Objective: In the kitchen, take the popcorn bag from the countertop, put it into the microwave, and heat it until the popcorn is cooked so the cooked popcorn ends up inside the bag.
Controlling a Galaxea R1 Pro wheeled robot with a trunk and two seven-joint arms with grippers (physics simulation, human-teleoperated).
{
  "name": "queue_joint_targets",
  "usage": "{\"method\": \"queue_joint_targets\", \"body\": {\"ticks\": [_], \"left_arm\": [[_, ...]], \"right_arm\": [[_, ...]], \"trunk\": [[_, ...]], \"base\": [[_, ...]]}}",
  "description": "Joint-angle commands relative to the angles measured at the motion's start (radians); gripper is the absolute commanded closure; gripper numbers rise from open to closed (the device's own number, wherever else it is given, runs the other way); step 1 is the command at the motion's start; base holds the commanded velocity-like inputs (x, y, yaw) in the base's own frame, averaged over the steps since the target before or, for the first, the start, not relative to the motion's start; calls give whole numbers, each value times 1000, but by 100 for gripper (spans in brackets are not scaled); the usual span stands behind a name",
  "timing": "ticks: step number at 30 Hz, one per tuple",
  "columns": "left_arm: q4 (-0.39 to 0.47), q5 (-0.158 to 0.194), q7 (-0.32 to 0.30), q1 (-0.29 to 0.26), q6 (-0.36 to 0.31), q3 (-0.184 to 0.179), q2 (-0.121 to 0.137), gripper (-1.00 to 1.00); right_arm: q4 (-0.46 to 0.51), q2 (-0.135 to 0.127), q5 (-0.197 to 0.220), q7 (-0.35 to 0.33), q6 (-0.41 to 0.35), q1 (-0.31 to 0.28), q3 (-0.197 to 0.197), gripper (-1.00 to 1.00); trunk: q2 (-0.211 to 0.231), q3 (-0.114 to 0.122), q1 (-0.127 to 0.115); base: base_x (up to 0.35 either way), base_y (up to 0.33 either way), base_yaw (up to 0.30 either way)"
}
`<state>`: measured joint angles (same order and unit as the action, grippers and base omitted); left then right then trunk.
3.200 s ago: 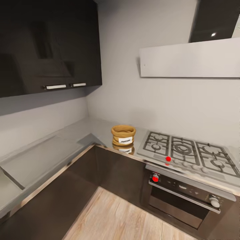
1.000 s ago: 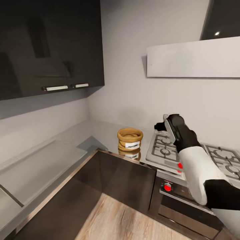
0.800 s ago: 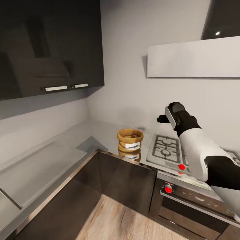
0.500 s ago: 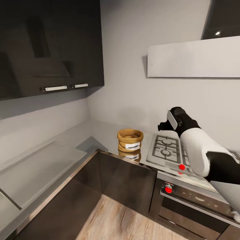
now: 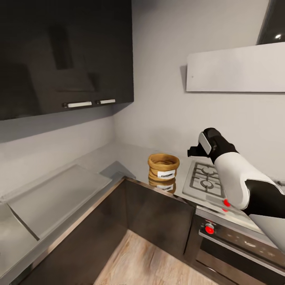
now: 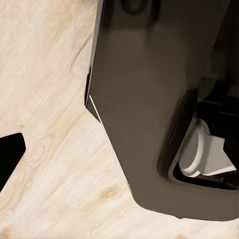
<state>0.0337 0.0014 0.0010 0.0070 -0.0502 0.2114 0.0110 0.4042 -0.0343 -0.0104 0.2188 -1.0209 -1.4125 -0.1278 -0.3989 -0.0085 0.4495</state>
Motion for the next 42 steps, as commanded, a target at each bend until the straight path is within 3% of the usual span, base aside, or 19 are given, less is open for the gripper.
{"method": "queue_joint_targets", "body": {"ticks": [1,20,35,42], "left_arm": [[3,0,0,1,-6,5,0,-100],[3,0,0,1,-5,5,0,-100],[3,0,1,1,-7,4,-1,-100],[3,0,1,1,-7,4,0,-100]], "right_arm": [[1,0,0,2,-3,0,-6,-100],[-22,2,0,2,-4,0,-6,-100],[-62,2,0,2,-2,0,-6,-100],[-68,1,1,1,-2,0,-7,-100]], "trunk": [[-1,-1,0],[-1,-3,0],[-1,-9,0],[-1,-9,0]], "base": [[0,0,280],[21,0,266],[308,-83,15],[71,-116,-1]]}}
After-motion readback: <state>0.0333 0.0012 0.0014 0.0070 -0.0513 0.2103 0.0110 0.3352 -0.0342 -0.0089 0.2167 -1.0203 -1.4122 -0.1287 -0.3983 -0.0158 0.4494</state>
